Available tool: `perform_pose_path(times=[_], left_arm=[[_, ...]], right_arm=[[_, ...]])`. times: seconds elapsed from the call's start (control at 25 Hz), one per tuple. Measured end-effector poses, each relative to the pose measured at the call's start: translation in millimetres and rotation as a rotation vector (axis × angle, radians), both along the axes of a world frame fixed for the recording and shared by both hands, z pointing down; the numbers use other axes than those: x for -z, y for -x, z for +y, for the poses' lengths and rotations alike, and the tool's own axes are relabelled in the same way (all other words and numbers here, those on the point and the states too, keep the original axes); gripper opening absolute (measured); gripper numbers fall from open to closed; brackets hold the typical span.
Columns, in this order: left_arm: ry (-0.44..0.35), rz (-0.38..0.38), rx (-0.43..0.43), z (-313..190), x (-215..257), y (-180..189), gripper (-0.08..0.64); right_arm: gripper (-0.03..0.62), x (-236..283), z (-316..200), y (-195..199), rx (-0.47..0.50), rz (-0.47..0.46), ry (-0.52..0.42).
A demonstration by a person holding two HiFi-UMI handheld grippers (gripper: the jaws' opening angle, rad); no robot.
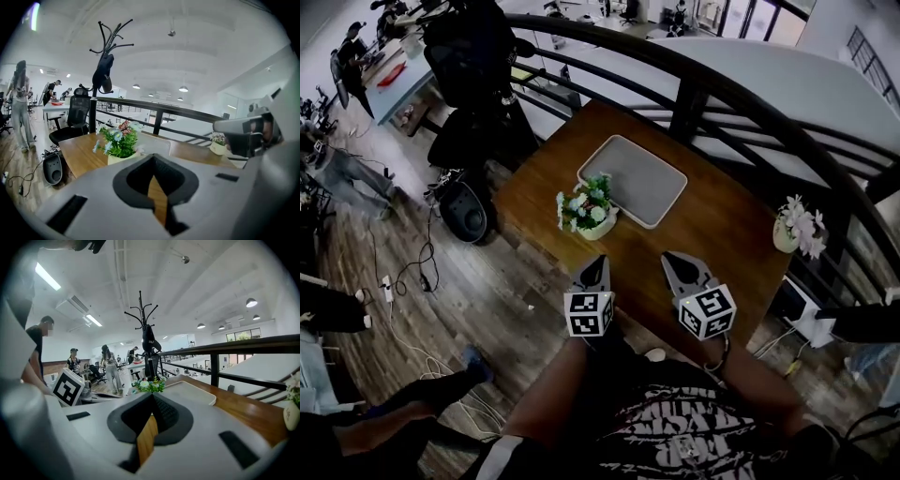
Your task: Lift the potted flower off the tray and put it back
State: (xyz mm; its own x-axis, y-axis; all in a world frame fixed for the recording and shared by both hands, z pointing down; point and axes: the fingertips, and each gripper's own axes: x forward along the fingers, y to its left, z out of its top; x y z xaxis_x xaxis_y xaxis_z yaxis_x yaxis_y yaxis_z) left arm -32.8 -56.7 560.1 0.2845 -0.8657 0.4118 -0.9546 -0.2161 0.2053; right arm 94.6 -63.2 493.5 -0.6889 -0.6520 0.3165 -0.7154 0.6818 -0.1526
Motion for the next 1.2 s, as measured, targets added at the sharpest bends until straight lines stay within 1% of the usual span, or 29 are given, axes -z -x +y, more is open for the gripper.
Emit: perform_pose_path(times=[0.12, 0.24, 0.44, 0.56, 0.8, 0.92, 1.0, 1.04, 1.08, 1.16, 1.2], left_arm=[[-0.004, -0.004, 0.013, 14.5, 1.3, -8.4, 0.008], [0.009, -0.003, 0.024, 32.3, -2.8, -15.0, 0.008], [0.037, -0.015, 0.035, 54.2, -9.2, -19.5, 0.008], [0.052, -0.032, 0.04, 59.6, -9.0, -13.5, 0.008], [0.054, -0.034, 0.039, 40.3, -16.3, 6.9, 0.008], [0.032, -0.042, 0.027, 20.8, -21.2, 14.2, 0.008], [0.0, -0.073, 0.003, 6.0, -24.2, 18.7, 0.008], [-0.013, -0.096, -0.025, -0.3, -27.3, 19.1, 0.012], [-0.02, -0.112, -0.063, -5.9, -31.0, 17.7, 0.066], [-0.008, -0.11, -0.136, -16.3, -41.4, 14.1, 0.196], [0.003, -0.104, -0.16, -21.9, -48.1, 14.5, 0.221]], right_arm=[[-0.009, 0.5, 13.8, -11.6, 0.007, -0.011, 0.002], [-0.009, -0.1, 26.1, -19.6, 0.012, -0.027, 0.008], [-0.009, -2.8, 36.5, -22.0, 0.023, -0.054, 0.018], [-0.009, -4.1, 38.4, -18.3, 0.025, -0.068, 0.034], [-0.009, -8.0, 28.1, 2.1, 0.033, -0.064, 0.033], [-0.009, -16.2, 19.3, 9.5, 0.035, -0.046, 0.041], [-0.009, -20.8, 12.7, 13.0, 0.032, -0.033, 0.054], [-0.009, -22.9, 10.0, 14.6, 0.029, -0.027, 0.062], [-0.009, -24.8, 7.8, 16.1, 0.026, -0.021, 0.069], [-0.009, -27.9, 2.3, 19.5, 0.019, -0.009, 0.082], [-0.009, -29.0, -1.6, 21.9, 0.016, -0.003, 0.086]])
